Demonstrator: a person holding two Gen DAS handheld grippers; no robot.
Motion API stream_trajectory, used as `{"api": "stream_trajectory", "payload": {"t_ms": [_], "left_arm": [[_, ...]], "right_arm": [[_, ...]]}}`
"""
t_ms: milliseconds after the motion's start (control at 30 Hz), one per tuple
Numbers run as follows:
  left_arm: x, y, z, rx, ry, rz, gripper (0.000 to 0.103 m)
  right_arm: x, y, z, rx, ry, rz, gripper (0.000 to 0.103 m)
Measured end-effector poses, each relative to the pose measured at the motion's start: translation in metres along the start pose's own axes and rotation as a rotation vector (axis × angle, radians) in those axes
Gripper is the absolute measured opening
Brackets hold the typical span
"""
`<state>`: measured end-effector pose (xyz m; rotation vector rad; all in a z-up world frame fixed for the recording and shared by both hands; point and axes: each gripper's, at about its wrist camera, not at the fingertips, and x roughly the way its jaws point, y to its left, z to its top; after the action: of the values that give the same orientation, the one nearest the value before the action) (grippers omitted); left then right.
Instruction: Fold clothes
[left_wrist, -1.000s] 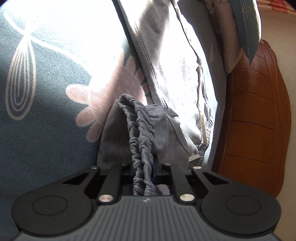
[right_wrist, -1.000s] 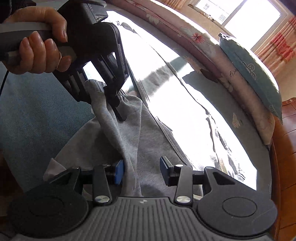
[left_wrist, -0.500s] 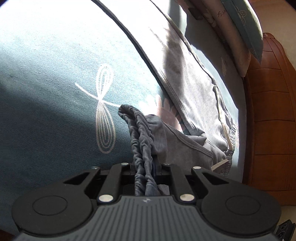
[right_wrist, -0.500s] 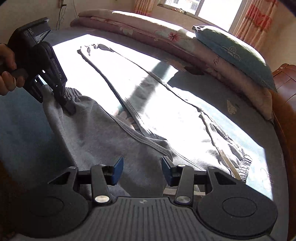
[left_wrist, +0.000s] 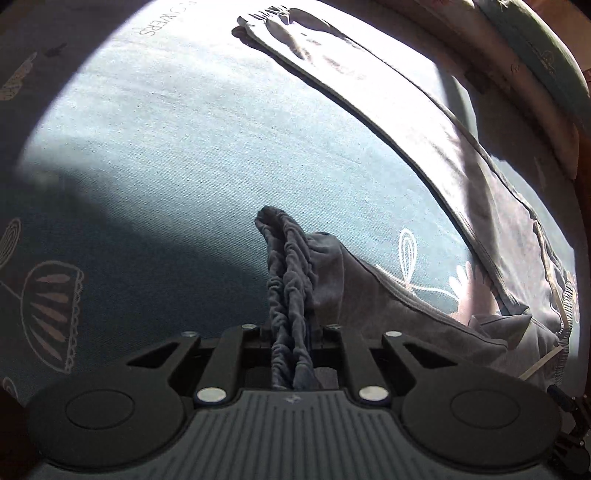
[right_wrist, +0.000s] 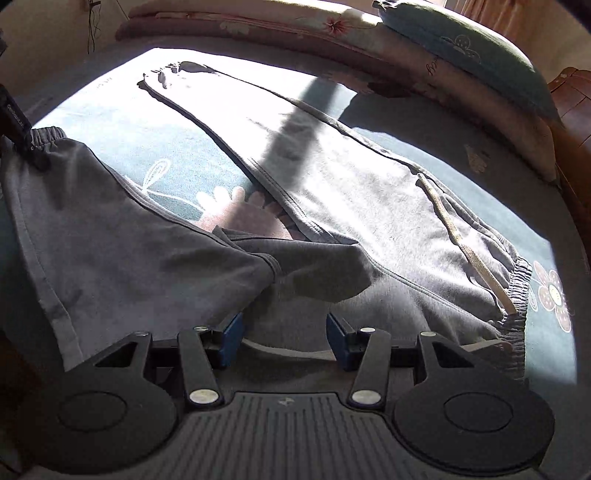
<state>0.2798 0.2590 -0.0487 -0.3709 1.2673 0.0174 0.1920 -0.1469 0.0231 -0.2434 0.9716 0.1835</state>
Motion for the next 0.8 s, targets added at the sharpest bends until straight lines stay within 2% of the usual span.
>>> {"api": "stream_trajectory", "payload": {"t_ms": [300, 467, 800], "left_arm": [[-0.022, 0.045, 0.003, -0.061, -0.050, 0.152, 0.010], [-0.033, 0.065, 0.005, -0.102, -0.063, 0.201, 0.010], [-0.042, 0.094, -0.010, -0.157, -0.010, 0.281, 0.010]], "right_arm": [[0.007, 0.015, 0.007, -0.036, 0.022, 0.021, 0.054], [0.013, 0.016, 0.008, -0.035, 0.041, 0.019, 0.054], [0.022, 0.013, 0.007, -0.011, 0.084, 0.007, 0.055]]}}
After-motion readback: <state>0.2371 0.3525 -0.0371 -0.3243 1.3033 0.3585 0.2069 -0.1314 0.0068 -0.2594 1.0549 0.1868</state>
